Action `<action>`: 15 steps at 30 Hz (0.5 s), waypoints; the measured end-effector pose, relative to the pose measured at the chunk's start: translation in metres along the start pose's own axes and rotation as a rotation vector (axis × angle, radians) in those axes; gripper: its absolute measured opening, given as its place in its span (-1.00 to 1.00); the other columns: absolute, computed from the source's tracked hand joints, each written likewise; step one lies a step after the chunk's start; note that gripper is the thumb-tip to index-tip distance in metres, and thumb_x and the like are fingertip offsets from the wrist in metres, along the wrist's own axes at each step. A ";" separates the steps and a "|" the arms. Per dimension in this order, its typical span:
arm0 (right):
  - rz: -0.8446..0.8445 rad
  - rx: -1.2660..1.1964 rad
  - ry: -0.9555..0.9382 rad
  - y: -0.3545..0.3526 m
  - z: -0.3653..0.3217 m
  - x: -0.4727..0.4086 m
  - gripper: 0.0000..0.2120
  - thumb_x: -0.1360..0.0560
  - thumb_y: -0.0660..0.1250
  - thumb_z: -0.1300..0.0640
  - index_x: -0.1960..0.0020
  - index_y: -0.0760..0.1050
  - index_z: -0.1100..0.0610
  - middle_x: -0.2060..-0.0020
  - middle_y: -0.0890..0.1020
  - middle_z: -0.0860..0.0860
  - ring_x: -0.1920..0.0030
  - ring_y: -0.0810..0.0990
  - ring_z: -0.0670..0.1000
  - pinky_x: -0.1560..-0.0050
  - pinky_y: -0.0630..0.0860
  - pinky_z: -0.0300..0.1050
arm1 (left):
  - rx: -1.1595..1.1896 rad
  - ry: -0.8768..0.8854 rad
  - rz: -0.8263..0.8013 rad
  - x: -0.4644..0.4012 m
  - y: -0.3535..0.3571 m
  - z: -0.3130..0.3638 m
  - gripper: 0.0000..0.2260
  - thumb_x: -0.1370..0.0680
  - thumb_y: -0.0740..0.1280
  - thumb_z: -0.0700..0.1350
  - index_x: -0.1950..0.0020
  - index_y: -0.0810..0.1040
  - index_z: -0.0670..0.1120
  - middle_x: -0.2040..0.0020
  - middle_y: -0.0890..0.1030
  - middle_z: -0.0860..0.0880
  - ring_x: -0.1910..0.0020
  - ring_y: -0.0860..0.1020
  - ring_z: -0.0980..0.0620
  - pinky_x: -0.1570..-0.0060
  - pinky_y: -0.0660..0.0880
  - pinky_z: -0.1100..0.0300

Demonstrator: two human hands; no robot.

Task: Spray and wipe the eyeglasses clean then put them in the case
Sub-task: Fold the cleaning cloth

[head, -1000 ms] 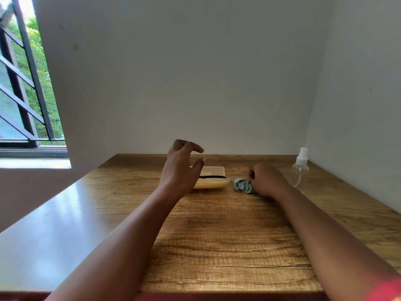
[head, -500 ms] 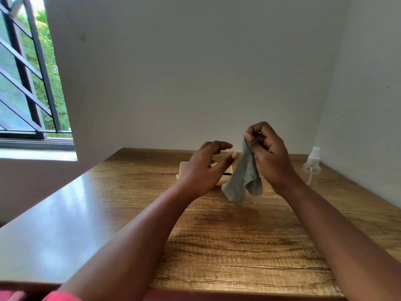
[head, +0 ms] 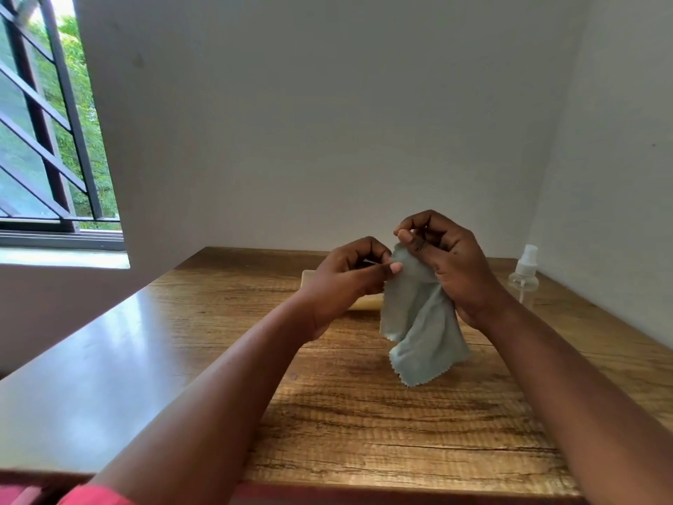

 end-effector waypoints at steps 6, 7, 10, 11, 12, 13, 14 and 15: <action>-0.004 -0.118 0.091 0.000 -0.002 0.002 -0.83 -0.43 0.41 0.08 0.01 0.59 0.11 0.19 0.66 0.04 0.13 0.62 -0.01 0.09 0.59 -0.11 | 0.069 -0.023 0.012 0.001 0.003 0.003 -0.95 -0.60 0.30 -0.16 0.01 0.45 -0.12 0.17 0.49 -0.13 0.19 0.48 0.00 0.14 0.47 0.13; 0.009 -0.126 0.101 0.000 -0.003 0.001 -0.82 -0.43 0.42 0.08 0.00 0.58 0.12 0.20 0.66 0.03 0.14 0.61 -0.02 0.11 0.58 -0.13 | 0.070 -0.032 0.000 0.001 0.002 0.002 -0.90 -0.58 0.34 -0.18 -0.03 0.44 -0.11 0.13 0.51 -0.18 0.16 0.51 -0.05 0.14 0.49 0.11; 0.071 -0.109 0.125 -0.003 -0.002 0.001 -0.86 -0.47 0.41 0.11 -0.02 0.57 0.10 0.23 0.66 -0.03 0.18 0.60 -0.08 0.15 0.56 -0.18 | 0.079 -0.062 -0.089 0.002 0.000 0.001 -0.66 -0.49 0.42 -0.34 -0.11 0.36 -0.09 0.01 0.59 -0.22 0.05 0.57 -0.16 0.08 0.55 0.04; 0.090 -0.105 0.135 -0.004 -0.001 0.000 -0.88 -0.49 0.40 0.12 -0.02 0.58 0.09 0.25 0.66 -0.03 0.20 0.60 -0.09 0.17 0.56 -0.18 | 0.062 -0.058 -0.118 0.003 0.000 0.002 -0.65 -0.47 0.42 -0.38 -0.10 0.36 -0.10 0.02 0.60 -0.18 0.05 0.58 -0.15 0.06 0.56 0.02; 0.107 -0.107 0.143 -0.005 0.000 0.000 -0.90 -0.50 0.40 0.13 -0.02 0.58 0.09 0.26 0.66 -0.02 0.21 0.60 -0.09 0.19 0.56 -0.18 | 0.027 -0.049 -0.136 0.003 -0.001 0.002 -0.68 -0.47 0.41 -0.40 -0.08 0.39 -0.13 0.05 0.60 -0.14 0.06 0.58 -0.12 0.03 0.57 0.00; 0.127 -0.109 0.148 -0.005 0.001 0.000 -0.90 -0.51 0.40 0.13 -0.02 0.58 0.09 0.28 0.65 -0.01 0.23 0.61 -0.09 0.21 0.56 -0.18 | -0.012 -0.042 -0.145 0.004 -0.001 0.003 -0.75 -0.48 0.39 -0.40 -0.05 0.44 -0.16 0.07 0.59 -0.11 0.06 0.58 -0.08 0.00 0.56 -0.01; 0.152 -0.104 0.150 -0.005 0.002 -0.001 -0.90 -0.51 0.40 0.14 -0.02 0.58 0.09 0.30 0.66 -0.02 0.24 0.61 -0.10 0.22 0.56 -0.19 | -0.047 -0.042 -0.148 0.004 -0.001 0.003 -0.83 -0.50 0.37 -0.40 -0.01 0.50 -0.19 0.08 0.59 -0.09 0.05 0.58 -0.05 -0.03 0.55 0.00; 0.183 -0.090 0.152 -0.006 0.003 -0.002 -0.91 -0.51 0.41 0.15 -0.02 0.58 0.09 0.31 0.66 -0.03 0.25 0.62 -0.11 0.23 0.56 -0.21 | -0.073 -0.054 -0.150 0.005 -0.001 0.003 -0.88 -0.52 0.35 -0.38 0.02 0.56 -0.19 0.08 0.60 -0.08 0.03 0.59 -0.03 -0.05 0.55 0.03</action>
Point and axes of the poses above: each hand's wrist, its own x-axis away from the middle knuckle, its own y-axis out of the palm, z = x × y, the point moved 1 cm from there along -x, towards the middle knuckle
